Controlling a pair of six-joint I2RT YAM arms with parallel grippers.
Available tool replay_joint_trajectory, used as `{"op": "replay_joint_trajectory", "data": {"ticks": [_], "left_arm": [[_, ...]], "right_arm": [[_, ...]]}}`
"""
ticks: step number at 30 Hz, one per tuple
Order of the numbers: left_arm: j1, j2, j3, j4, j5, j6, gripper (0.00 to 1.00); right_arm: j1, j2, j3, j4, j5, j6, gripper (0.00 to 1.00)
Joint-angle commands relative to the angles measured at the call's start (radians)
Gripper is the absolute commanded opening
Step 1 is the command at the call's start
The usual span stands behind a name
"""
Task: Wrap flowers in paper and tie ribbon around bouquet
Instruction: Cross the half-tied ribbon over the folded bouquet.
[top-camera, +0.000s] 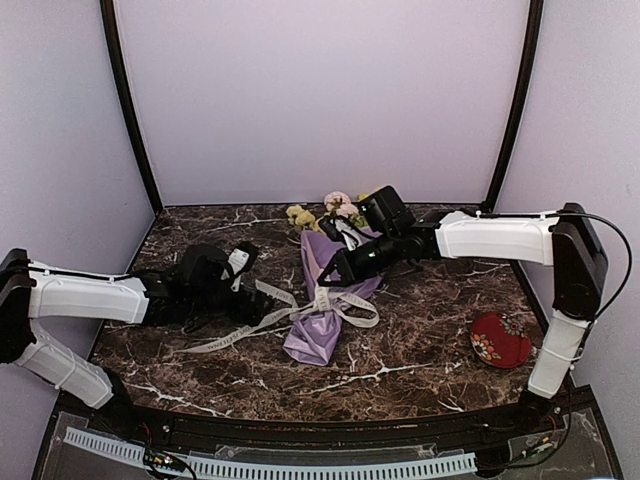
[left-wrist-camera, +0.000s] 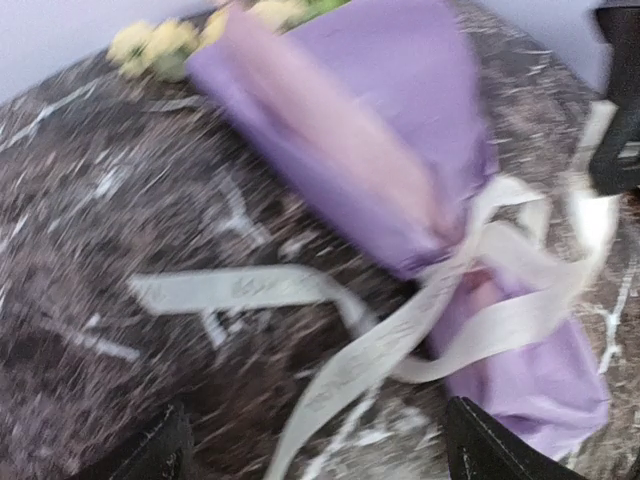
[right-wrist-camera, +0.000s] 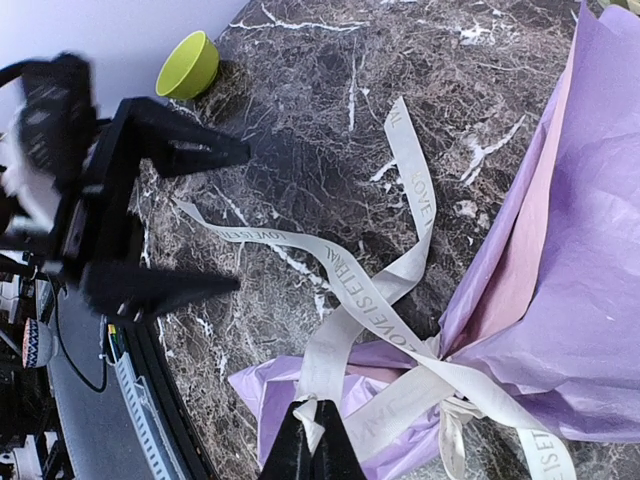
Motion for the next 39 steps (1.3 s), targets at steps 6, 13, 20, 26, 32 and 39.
{"op": "replay_joint_trajectory", "data": {"ticks": [6,13,20,26,32,39], "left_arm": [[0.124,0.124,-0.059,-0.219,0.039,0.001,0.91],[0.131,0.274,0.035,-0.278,0.209,0.044,0.24],[0.129,0.02,0.01,-0.251,0.266,0.097,0.0],[0.007,-0.185,0.036,-0.067,0.502,0.258,0.0],[-0.092,-0.04,0.197,-0.174,0.725,0.316,0.0],[-0.185,0.161,0.318,-0.112,0.853,0.374,0.0]], "right_arm": [[-0.004,0.036,0.047,0.009,-0.023,0.013,0.0],[-0.006,0.03,0.04,0.007,-0.014,0.016,0.0],[-0.02,0.047,0.058,0.034,-0.015,0.054,0.0],[-0.047,0.068,0.104,0.029,-0.013,0.07,0.0],[-0.088,0.047,0.123,0.034,-0.016,0.083,0.0],[-0.093,0.06,0.147,0.008,-0.012,0.073,0.0]]}}
